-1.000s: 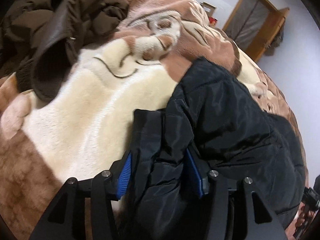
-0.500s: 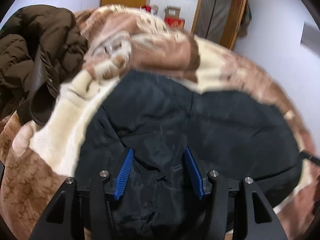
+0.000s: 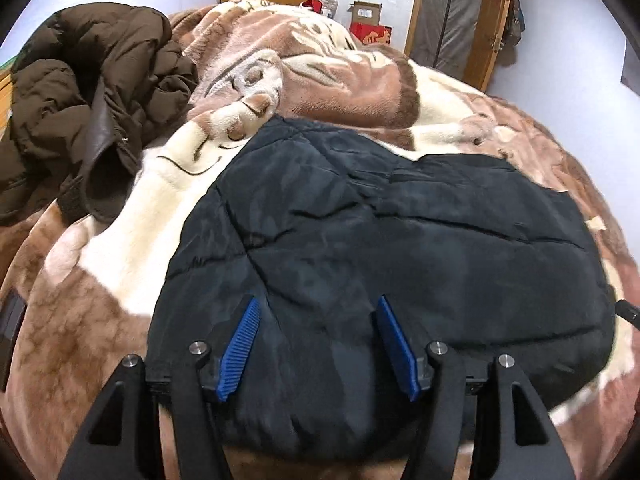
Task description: Fold large clothes
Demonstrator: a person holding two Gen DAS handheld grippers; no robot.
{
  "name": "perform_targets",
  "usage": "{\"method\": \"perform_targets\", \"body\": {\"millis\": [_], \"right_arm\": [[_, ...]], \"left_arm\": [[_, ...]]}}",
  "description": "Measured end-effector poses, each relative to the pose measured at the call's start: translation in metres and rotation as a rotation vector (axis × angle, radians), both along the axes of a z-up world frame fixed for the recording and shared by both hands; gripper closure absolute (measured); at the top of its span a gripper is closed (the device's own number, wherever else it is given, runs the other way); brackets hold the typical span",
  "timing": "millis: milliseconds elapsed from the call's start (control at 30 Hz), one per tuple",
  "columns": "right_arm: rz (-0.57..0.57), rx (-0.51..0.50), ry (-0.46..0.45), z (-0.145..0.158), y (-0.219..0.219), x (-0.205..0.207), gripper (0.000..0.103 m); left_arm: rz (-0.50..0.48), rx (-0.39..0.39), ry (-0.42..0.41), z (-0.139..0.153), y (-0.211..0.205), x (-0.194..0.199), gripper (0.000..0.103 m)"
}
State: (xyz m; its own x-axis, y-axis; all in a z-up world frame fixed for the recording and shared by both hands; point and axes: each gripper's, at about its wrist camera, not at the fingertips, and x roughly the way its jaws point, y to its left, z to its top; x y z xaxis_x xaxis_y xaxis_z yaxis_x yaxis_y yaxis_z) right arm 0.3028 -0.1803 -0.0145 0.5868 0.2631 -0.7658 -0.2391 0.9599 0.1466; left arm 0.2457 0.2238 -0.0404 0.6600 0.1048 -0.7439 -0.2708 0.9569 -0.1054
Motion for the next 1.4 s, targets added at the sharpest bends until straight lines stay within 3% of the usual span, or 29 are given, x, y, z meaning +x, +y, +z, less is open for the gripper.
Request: {"method": "perform_targets", "body": {"millis": [333,600,800,1067,1400], "right_arm": [[0.053,-0.005,-0.076,0.039,0.008,-0.106,0.047],[0.082,-0.028,-0.101,0.048,0.013,-0.189,0.046],[0.102,-0.042,-0.113,0.052,0.017,-0.233,0.046],[0.144,-0.083,-0.139,0.054,0.026,-0.263,0.046],[0.157,-0.093,-0.135,0.051,0.029,-0.267,0.046]], "left_arm": [[-0.041,-0.021,-0.007,0.033,-0.071,-0.098,0.037],[-0.092,-0.006,-0.030,0.056,-0.126,-0.173,0.035],[-0.107,-0.017,-0.023,0.056,-0.148,-0.213,0.035],[-0.118,-0.016,-0.015,0.052,-0.156,-0.236,0.035],[-0.106,-0.035,-0.009,0.050,-0.155,-0.237,0.035]]}}
